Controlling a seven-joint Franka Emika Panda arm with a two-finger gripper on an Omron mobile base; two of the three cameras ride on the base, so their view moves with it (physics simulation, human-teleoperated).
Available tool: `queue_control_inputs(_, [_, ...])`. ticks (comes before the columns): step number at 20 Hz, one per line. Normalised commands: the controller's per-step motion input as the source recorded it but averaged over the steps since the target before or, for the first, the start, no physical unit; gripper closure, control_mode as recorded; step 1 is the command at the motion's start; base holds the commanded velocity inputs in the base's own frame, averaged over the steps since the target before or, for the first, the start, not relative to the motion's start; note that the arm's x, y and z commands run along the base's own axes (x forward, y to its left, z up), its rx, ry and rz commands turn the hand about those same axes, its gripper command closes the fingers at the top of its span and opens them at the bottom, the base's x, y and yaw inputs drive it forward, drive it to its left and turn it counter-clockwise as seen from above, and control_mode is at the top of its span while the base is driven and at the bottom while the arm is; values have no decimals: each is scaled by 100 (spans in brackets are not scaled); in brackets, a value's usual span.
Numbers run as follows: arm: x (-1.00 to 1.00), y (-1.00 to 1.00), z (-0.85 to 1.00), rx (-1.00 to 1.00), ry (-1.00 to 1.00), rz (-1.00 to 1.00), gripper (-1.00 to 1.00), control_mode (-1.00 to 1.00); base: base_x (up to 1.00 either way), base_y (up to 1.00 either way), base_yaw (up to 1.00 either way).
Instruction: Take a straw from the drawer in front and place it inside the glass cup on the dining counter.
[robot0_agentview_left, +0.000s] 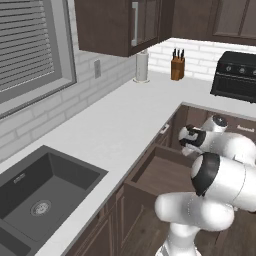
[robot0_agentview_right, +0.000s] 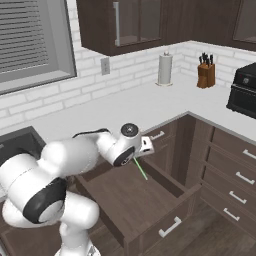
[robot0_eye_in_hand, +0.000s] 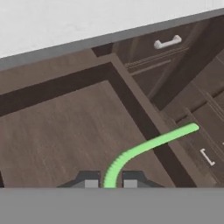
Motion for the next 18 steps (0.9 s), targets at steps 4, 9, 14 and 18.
queue_control_inputs(4, [-78,59,100,0,0,-7,100,-100,0,0,0])
queue_control_inputs(9, [-82,75,100,-1,0,0,100,-100,0,0,0])
queue_control_inputs(14, [-50,51,100,0,-9,-3,100,-100,0,0,0])
queue_control_inputs(18, [-22,41,74,0,-23,0,100,-100,0,0,0])
